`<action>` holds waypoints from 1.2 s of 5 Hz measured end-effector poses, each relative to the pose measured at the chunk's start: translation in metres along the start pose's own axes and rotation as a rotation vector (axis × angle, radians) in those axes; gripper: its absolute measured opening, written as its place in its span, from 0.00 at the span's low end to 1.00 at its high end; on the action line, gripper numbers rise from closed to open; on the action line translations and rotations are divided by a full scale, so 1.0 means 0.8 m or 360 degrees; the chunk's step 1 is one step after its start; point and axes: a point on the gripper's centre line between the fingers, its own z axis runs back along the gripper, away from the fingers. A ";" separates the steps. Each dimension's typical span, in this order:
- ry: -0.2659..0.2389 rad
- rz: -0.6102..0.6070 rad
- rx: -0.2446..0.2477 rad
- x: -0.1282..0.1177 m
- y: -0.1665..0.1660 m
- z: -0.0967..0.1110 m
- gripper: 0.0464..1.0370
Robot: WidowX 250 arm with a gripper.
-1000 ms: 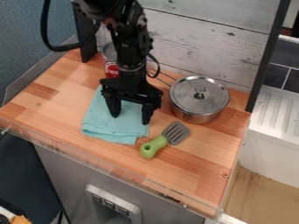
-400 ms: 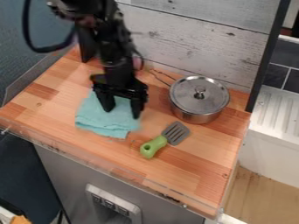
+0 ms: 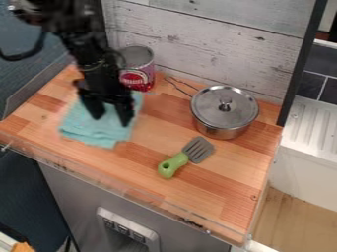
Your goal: Move the blue towel to the bottom left edge of the table
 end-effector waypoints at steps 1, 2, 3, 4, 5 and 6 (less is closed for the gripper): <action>0.0020 0.0052 -0.0014 -0.008 0.031 0.004 0.96; 0.0011 0.0088 -0.0028 -0.012 0.049 0.006 0.96; 0.0011 0.0094 -0.0030 -0.012 0.057 0.007 0.96; 0.0055 0.0081 -0.0031 -0.012 0.056 0.009 0.96; 0.0126 0.0084 0.0030 -0.010 0.039 0.033 0.96; 0.0136 0.0117 0.0100 -0.007 0.026 0.066 0.96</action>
